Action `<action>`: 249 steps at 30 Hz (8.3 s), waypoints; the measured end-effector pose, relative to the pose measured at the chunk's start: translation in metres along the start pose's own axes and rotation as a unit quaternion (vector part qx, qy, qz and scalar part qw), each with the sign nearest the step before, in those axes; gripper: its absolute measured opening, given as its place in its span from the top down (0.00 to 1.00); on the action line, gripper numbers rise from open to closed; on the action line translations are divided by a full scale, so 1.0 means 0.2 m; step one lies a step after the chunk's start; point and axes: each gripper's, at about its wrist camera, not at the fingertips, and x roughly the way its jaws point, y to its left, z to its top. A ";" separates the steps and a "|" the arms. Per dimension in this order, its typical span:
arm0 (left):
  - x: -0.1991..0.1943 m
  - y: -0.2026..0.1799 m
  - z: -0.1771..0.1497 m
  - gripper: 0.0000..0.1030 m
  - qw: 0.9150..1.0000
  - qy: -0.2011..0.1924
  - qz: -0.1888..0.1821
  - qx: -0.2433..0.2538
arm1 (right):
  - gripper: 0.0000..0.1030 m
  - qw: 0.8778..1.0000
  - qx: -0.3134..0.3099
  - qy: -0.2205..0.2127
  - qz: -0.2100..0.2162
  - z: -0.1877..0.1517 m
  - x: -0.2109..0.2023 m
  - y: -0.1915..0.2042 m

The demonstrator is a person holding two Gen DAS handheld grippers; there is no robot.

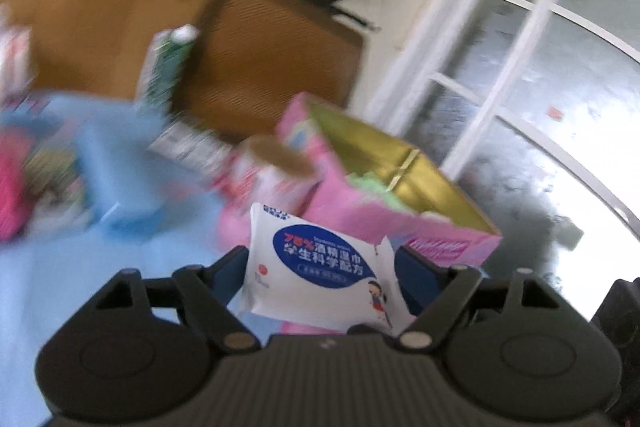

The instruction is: Organize soft objects

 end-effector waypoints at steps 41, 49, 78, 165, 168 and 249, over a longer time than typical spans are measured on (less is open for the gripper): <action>-0.33 0.42 -0.17 0.13 0.990 -0.082 0.109 -0.021 | 0.17 0.990 0.005 0.143 -0.010 0.80 0.90 -0.34; -0.29 0.44 -0.15 0.12 0.993 -0.074 0.089 -0.028 | 0.15 0.942 0.135 0.299 -0.068 0.73 1.49 -0.60; -0.30 0.49 -0.15 0.07 0.992 -0.072 0.088 -0.056 | 0.88 0.952 0.149 0.255 0.078 0.56 0.88 -0.26; 0.12 0.00 -0.18 0.16 0.982 0.006 0.160 0.096 | 0.46 0.941 0.236 -0.038 -0.240 -0.13 -0.06 -0.36; 0.12 0.00 -0.17 0.16 0.983 0.004 0.158 0.093 | 0.45 0.940 0.240 -0.039 -0.240 -0.13 -0.06 -0.37; -0.02 -0.01 -0.20 0.04 0.989 -0.056 0.096 0.096 | 0.42 0.946 0.215 -0.041 -0.239 -0.13 -0.03 -0.34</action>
